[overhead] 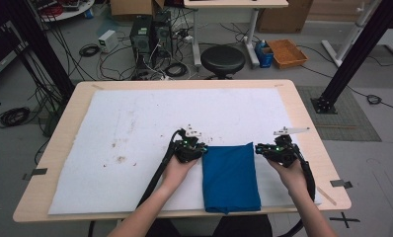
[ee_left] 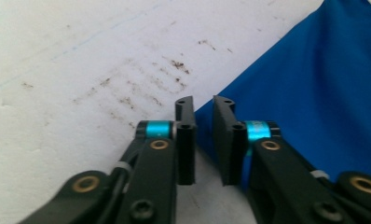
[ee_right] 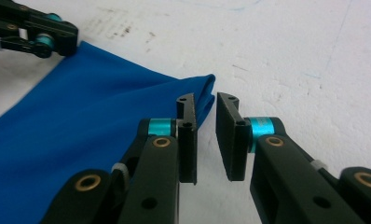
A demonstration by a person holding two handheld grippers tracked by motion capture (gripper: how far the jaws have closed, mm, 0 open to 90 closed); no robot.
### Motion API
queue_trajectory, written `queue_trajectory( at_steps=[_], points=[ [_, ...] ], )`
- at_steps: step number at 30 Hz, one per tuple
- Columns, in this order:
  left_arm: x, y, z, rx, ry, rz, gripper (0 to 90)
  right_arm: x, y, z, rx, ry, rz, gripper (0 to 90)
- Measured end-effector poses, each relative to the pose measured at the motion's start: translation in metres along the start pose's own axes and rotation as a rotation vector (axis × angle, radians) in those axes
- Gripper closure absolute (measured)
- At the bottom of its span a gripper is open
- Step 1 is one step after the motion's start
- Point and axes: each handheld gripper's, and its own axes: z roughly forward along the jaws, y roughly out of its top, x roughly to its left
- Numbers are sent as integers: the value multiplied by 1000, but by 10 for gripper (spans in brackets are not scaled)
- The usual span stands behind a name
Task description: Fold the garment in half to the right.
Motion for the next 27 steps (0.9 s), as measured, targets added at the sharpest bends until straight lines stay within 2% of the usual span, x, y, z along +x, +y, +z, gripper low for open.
queue_trajectory(
  at_steps=[3,6,11,13,14,15,18,19,27],
  points=[
    [0,3,-11,-49,1,3,709,12,-9,-18,-24,36,-2,722],
    [1,4,-27,-86,0,12,656,31,-29,-38,-36,80,-18,673],
    [4,-1,-58,-132,11,26,615,65,-72,-62,-8,153,-17,631],
    [5,-5,-69,-145,16,21,608,73,-85,-64,20,154,-11,628],
    [7,-6,-75,-153,17,14,601,75,-90,-63,35,157,-8,632],
    [8,-8,-80,-163,16,7,597,77,-93,-62,51,158,-4,675],
    [12,-12,-93,-188,28,-5,597,76,-100,-59,91,142,-26,869],
    [13,-13,-97,-196,28,-7,597,74,-102,-59,90,141,-24,889],
    [19,-20,-114,-229,15,-19,589,67,-110,-67,89,123,-2,884]
  ],
)
